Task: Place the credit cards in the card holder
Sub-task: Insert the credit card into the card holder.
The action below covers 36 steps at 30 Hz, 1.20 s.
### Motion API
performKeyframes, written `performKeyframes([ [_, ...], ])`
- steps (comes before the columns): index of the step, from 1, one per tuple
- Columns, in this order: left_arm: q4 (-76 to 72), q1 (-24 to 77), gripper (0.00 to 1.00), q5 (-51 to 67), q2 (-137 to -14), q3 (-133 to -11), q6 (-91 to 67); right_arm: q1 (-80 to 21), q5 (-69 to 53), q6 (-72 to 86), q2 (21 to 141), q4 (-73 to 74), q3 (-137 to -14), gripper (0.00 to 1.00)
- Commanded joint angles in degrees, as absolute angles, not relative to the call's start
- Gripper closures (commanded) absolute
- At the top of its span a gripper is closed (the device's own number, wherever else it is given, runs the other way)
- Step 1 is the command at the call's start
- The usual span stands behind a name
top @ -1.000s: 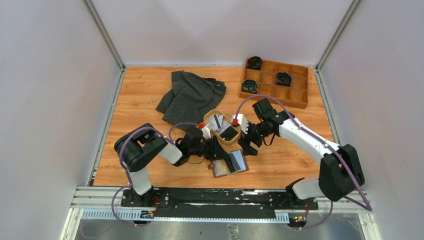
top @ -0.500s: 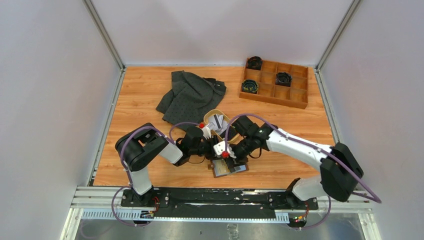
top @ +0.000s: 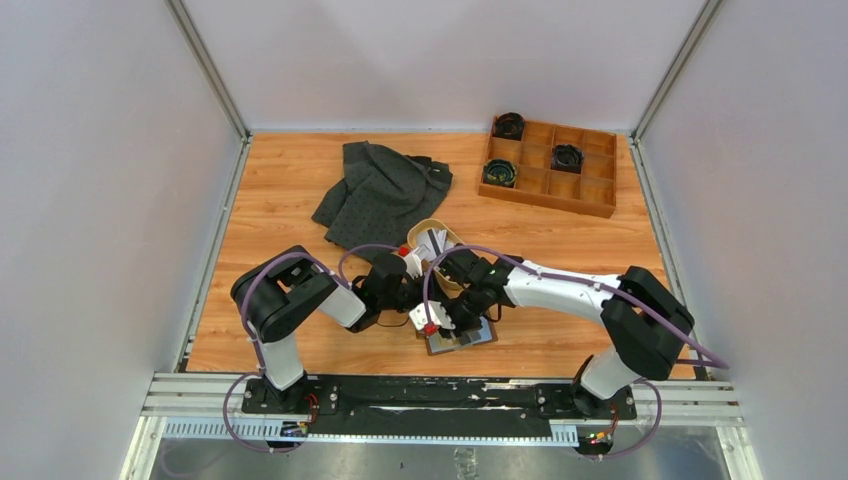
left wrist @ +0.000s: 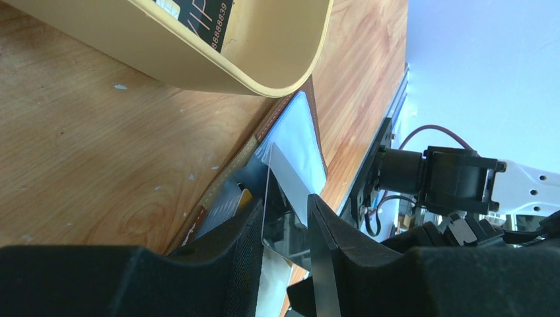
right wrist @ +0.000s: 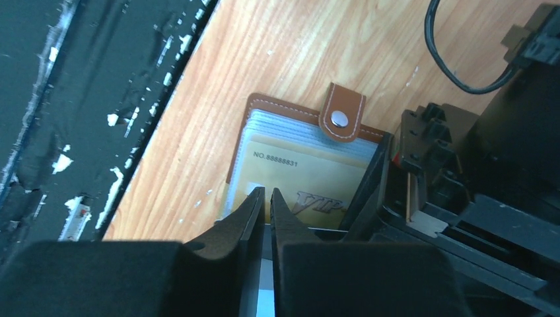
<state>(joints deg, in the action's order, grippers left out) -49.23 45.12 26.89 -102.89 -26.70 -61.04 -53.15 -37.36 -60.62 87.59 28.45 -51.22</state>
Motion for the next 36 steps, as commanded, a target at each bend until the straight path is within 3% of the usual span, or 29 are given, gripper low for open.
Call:
performKeyframes([
  [1,-41.09,44.87,0.63,24.40,-105.99,-25.15,-57.31,-54.55,-32.49,-59.54,88.93,26.58,-51.75,0.90],
  [10,-41.08,44.74,0.62,24.43,-105.72,-24.79,-57.13,-54.45,-23.98,-55.54,89.00,25.40,-51.94,0.92],
  [36,-41.06,43.25,0.60,24.08,-102.24,-22.81,-56.60,-49.25,-19.79,-52.92,86.75,25.85,-49.28,0.93],
])
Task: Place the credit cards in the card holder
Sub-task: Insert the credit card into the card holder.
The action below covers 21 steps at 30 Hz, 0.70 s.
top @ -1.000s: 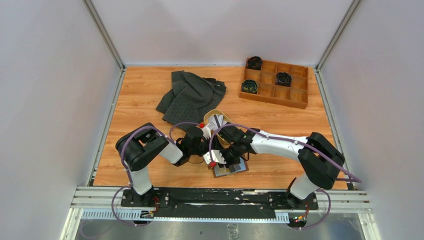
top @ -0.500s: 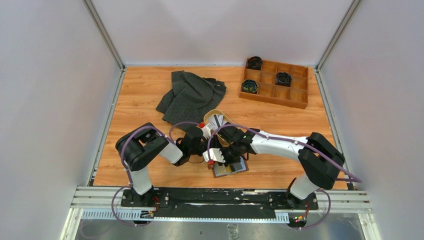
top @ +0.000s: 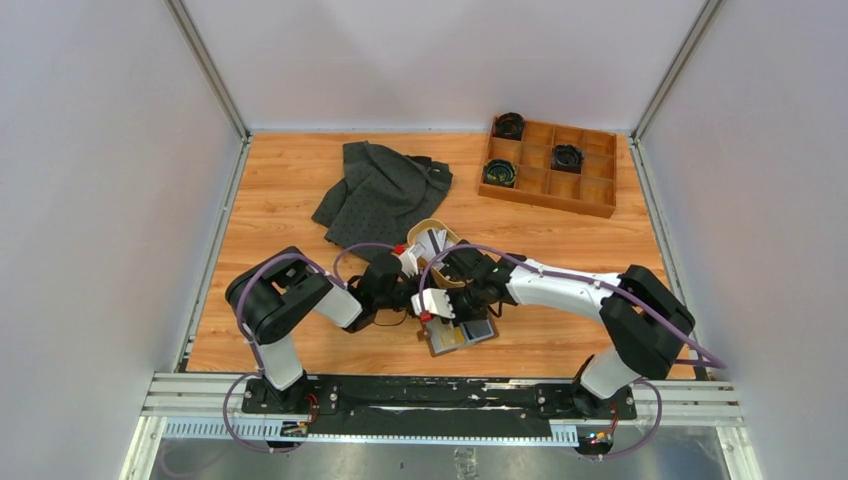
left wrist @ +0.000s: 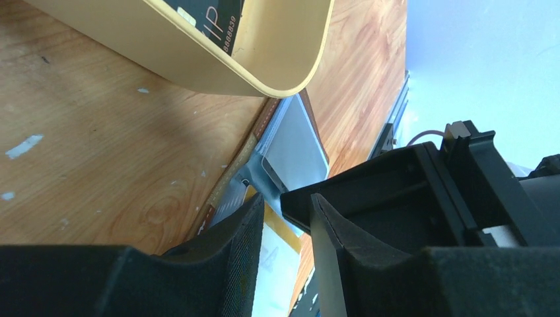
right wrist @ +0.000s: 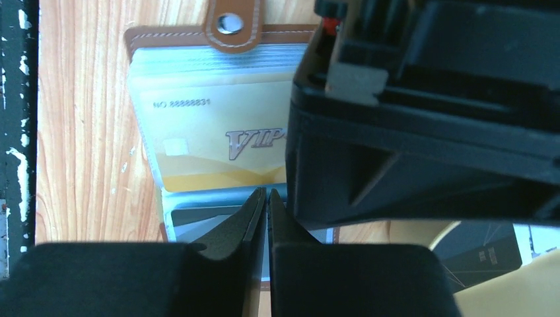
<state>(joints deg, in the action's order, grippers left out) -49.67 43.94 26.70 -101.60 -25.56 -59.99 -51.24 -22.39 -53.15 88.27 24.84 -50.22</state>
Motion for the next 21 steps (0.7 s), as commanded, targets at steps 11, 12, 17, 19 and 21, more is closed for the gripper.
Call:
performKeyframes([
  [11,-41.04,42.93,0.58,23.90,-92.82,-21.17,-55.35,-44.63,-32.67,-52.45,83.80,33.69,-52.69,0.85],
  [12,-41.04,42.90,0.57,23.91,-91.55,-20.92,-55.10,-44.11,-34.92,-52.68,83.04,35.25,-53.32,0.83],
  [17,-38.96,42.89,0.55,23.63,-83.10,-18.95,-52.86,-38.96,-42.64,-56.97,79.38,43.72,-55.86,0.76],
  [19,-37.66,42.89,0.54,23.07,-79.02,-17.76,-51.66,-35.84,-44.11,-57.59,77.42,45.22,-56.00,0.74],
  [21,-36.06,42.89,0.54,22.51,-74.68,-16.61,-50.43,-31.52,-46.14,-57.51,74.87,46.13,-55.91,0.70],
])
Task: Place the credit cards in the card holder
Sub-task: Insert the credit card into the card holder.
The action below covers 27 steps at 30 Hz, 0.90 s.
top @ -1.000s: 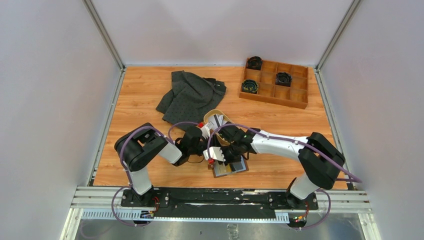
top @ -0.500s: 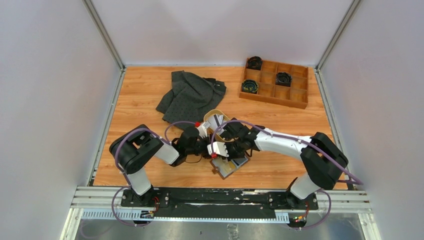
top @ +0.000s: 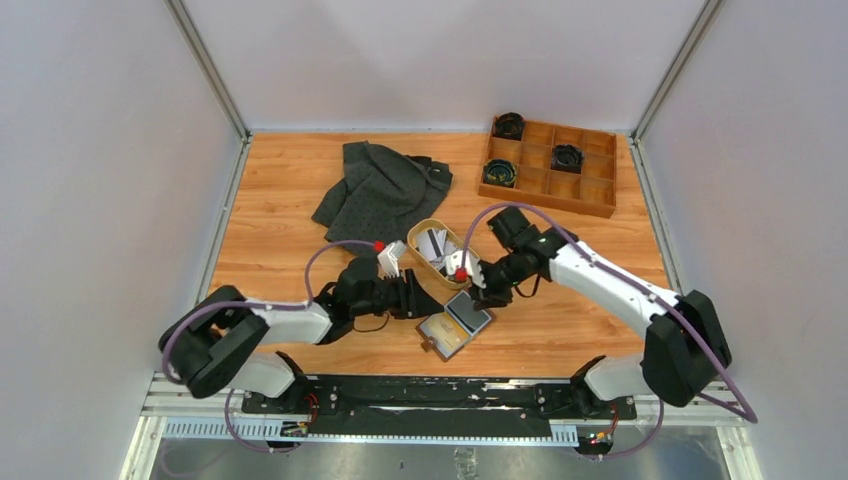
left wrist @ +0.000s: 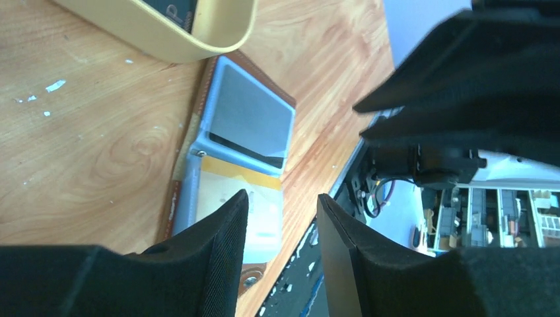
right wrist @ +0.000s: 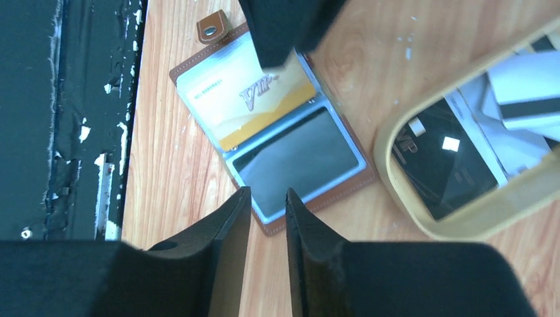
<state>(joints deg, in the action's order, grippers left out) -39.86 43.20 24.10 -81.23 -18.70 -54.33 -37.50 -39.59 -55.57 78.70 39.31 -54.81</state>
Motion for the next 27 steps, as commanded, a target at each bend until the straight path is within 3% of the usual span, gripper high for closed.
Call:
performKeyframes([
  [1,-35.04,42.89,0.54,22.15,-72.40,-16.08,-49.66,-29.71,-47.09,-57.37,73.82,46.42,-55.78,0.67],
  [9,-25.77,42.89,0.49,18.11,-52.33,-14.01,-43.66,-18.38,-55.85,-51.35,65.70,42.22,-50.85,0.40],
  [13,-20.91,42.89,0.27,15.92,-43.75,-13.69,-41.13,-17.09,-57.22,-45.04,66.74,38.97,-49.62,0.33],
  [14,-20.17,42.89,0.09,15.46,-41.95,-13.40,-40.90,-17.06,-57.89,-43.78,67.66,38.94,-49.68,0.33],
  [15,-19.86,42.89,0.01,15.07,-40.10,-12.97,-40.84,-17.12,-58.65,-42.86,68.74,38.96,-49.85,0.33],
  [25,-19.78,42.80,0.00,10.62,-29.21,-6.05,-48.46,-18.16,-58.45,-34.60,80.92,38.85,-52.20,0.34],
  [27,-19.78,42.85,0.04,11.51,-30.03,-6.27,-49.15,-19.52,-56.62,-33.86,83.00,38.85,-52.81,0.34],
])
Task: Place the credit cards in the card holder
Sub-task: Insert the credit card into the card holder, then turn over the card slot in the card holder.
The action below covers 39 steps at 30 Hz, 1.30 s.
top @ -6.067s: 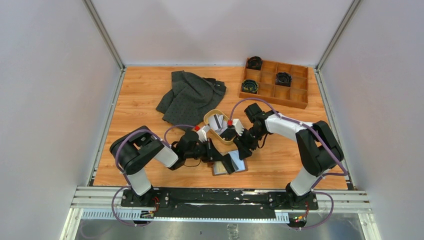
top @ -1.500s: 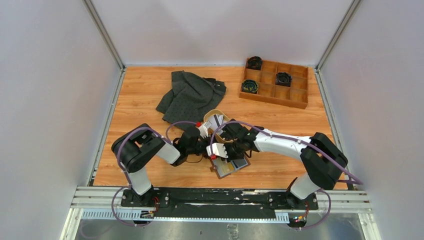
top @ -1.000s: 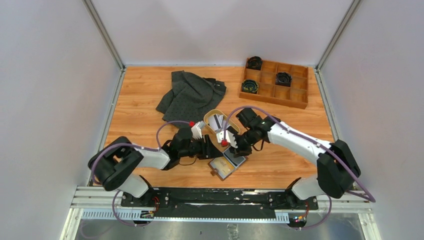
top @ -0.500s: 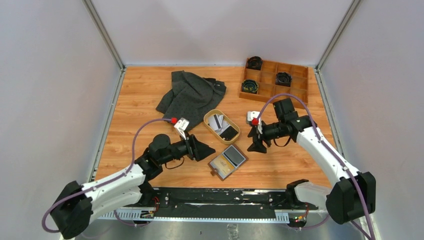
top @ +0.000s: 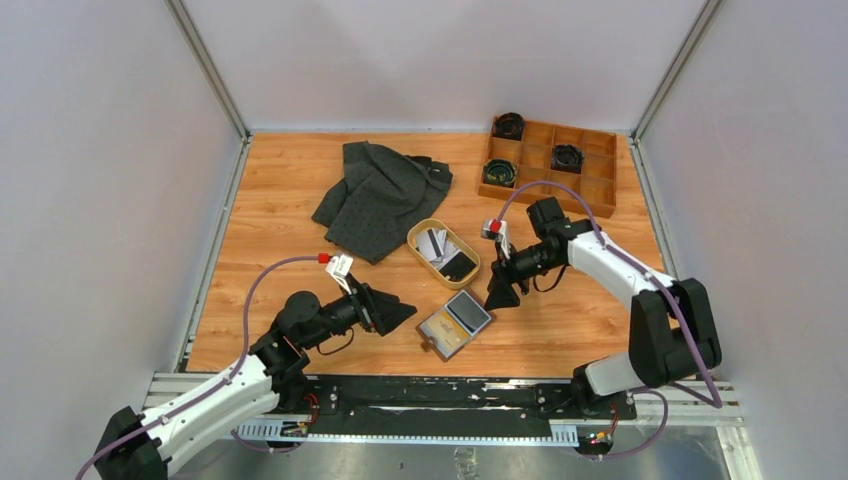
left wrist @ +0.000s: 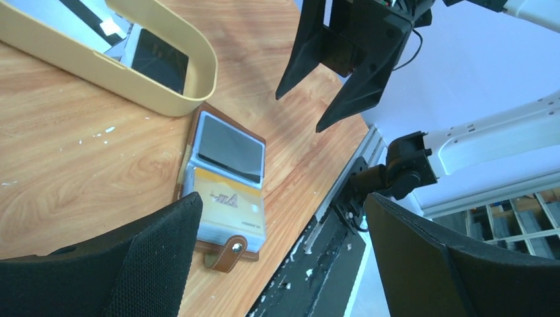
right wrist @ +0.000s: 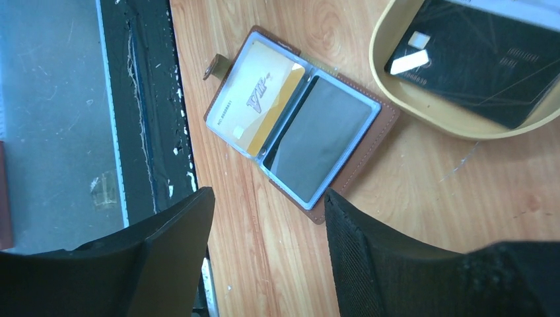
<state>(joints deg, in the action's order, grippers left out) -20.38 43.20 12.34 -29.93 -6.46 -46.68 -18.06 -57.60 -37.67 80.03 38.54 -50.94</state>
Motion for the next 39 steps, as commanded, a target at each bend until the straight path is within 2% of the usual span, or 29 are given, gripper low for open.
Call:
performKeyframes([
  [1,-19.78,42.93,0.05,12.22,-31.13,-6.62,-49.47,-20.30,-55.59,-33.41,84.07,38.85,-53.19,0.34],
  [5,-19.79,46.03,0.11,12.22,-38.04,-9.20,-49.86,-22.18,-53.10,-31.45,88.08,38.82,-54.64,0.35],
  [14,-19.93,57.02,0.19,0.16,-51.23,-14.82,-46.88,-24.55,-52.38,-30.38,94.30,40.07,-56.34,0.39],
  [25,-20.20,59.73,0.35,-3.78,-60.63,-18.92,-46.16,-25.49,-49.86,-30.49,97.12,41.40,-57.48,0.42],
  [39,-22.47,60.45,0.38,-4.26,-68.30,-19.86,-46.36,-25.48,-48.31,-30.15,99.04,41.70,-57.70,0.43],
])
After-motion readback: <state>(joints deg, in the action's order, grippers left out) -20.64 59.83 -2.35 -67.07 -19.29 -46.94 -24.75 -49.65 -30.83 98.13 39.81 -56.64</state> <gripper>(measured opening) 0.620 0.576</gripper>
